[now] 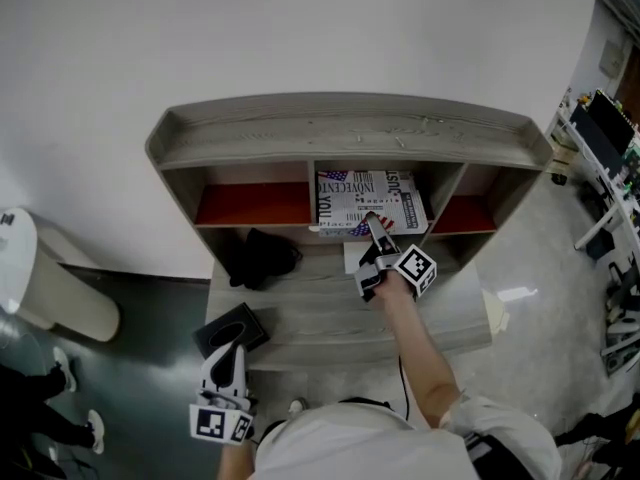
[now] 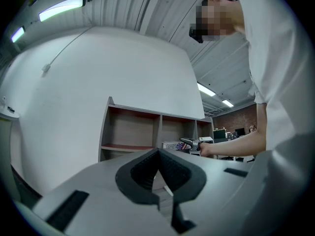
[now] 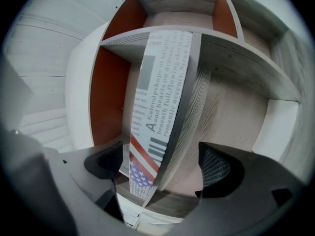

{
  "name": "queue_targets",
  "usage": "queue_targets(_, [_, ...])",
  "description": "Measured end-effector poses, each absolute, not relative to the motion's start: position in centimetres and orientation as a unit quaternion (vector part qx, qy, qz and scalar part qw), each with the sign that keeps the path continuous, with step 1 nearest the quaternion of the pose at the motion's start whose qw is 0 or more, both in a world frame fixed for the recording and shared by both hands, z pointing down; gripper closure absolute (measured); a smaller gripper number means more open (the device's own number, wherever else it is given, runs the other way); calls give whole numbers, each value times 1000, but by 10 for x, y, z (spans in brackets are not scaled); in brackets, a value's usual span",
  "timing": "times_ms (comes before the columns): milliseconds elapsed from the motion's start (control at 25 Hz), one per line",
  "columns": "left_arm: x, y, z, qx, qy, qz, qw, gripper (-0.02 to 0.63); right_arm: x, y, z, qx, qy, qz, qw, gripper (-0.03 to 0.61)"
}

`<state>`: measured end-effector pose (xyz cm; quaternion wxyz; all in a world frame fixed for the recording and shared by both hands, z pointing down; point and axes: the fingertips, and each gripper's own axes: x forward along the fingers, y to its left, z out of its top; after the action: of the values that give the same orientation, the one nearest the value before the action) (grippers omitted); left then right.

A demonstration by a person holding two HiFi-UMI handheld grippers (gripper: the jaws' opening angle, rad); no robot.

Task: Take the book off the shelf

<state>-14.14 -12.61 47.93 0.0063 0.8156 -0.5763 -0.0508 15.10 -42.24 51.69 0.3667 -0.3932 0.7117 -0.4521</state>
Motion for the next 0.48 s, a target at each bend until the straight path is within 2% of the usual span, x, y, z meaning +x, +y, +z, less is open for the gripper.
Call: queue_targets(480, [-138,-122,480,812,-581,-46,6,598,139,-449,505,-350,699,-473,407,112])
